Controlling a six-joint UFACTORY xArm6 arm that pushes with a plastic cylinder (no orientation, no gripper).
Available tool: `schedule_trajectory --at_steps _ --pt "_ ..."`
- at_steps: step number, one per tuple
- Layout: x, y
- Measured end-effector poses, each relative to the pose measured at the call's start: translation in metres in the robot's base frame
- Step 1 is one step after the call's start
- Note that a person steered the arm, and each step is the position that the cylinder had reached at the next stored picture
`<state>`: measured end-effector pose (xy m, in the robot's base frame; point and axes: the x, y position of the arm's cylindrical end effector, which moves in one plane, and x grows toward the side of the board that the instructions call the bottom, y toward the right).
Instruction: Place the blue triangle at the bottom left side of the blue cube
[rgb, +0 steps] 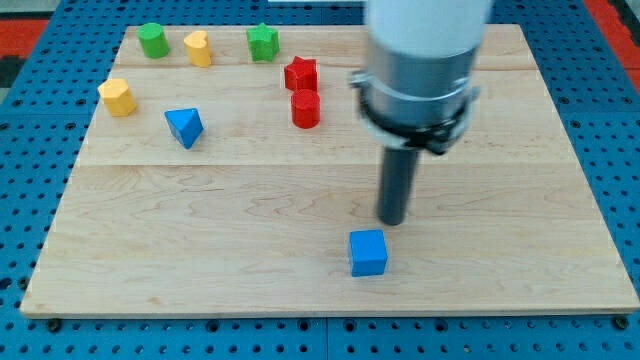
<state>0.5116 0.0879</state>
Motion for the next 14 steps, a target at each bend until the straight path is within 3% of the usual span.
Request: schedule_trajectory --at_steps 1,2,3,4,5,6,7,8,9,10,11,12,14 --pt "0.055 0.027" --pt "0.069 -0.042" --pt "0.051 0.004" --pt "-0.035 0.008" --pt "-0.075 -0.104" --pt "-0.108 -0.181" --pt "-0.142 -0.236" --pt "-0.176 -0.232" --pt "-0.141 -0.253" --pt "-0.116 -0.207" --pt "-0.183 -0.171" --pt "-0.197 -0.219" --pt "-0.174 -0.299"
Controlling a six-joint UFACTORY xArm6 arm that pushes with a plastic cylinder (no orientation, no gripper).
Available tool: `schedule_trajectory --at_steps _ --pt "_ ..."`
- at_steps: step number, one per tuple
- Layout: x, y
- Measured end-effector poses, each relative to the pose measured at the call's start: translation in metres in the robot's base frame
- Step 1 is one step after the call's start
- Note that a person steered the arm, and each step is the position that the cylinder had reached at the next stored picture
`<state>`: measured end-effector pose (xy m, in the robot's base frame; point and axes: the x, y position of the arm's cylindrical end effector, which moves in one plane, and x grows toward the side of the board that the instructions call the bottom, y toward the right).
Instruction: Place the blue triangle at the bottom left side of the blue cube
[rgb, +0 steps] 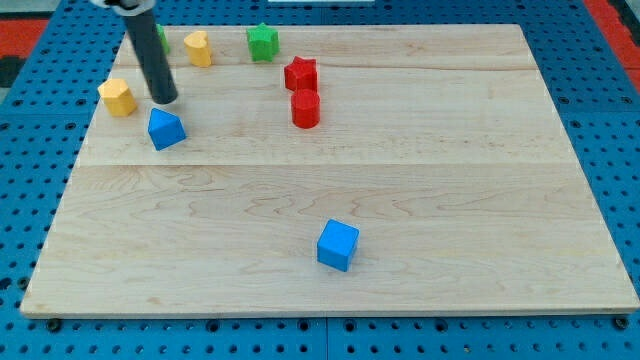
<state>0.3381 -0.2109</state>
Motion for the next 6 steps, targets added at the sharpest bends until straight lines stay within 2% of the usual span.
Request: schedule_trajectory --at_steps 1,2,5,6 --pt "0.021 0.000" --pt "0.063 0.003" --pt "0.104 0.124" --pt "0.143 0.110"
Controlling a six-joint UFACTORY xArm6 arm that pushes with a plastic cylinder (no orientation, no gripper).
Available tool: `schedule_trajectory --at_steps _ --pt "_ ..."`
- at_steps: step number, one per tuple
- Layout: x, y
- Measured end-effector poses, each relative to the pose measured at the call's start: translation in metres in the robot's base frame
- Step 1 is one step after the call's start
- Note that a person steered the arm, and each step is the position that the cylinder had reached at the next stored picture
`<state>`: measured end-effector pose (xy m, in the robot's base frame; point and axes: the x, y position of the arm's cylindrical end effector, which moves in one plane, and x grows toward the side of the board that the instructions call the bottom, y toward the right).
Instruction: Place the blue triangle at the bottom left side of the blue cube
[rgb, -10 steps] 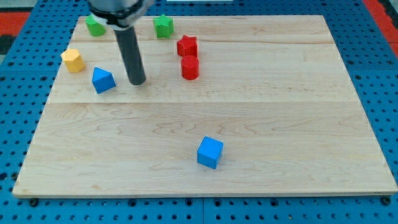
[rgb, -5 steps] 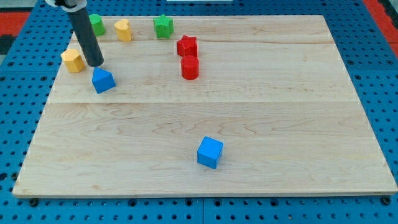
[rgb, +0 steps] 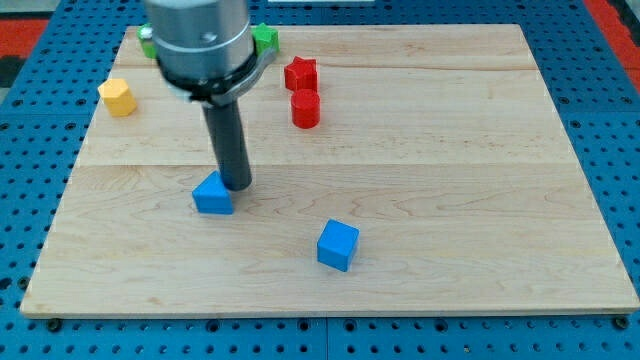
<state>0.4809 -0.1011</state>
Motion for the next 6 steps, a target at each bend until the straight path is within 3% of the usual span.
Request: schedule_trajectory --at_steps 2,4,6 --pt "-0.016 -0.044" --pt "0.021 -0.066" --pt "0.045 -0.034"
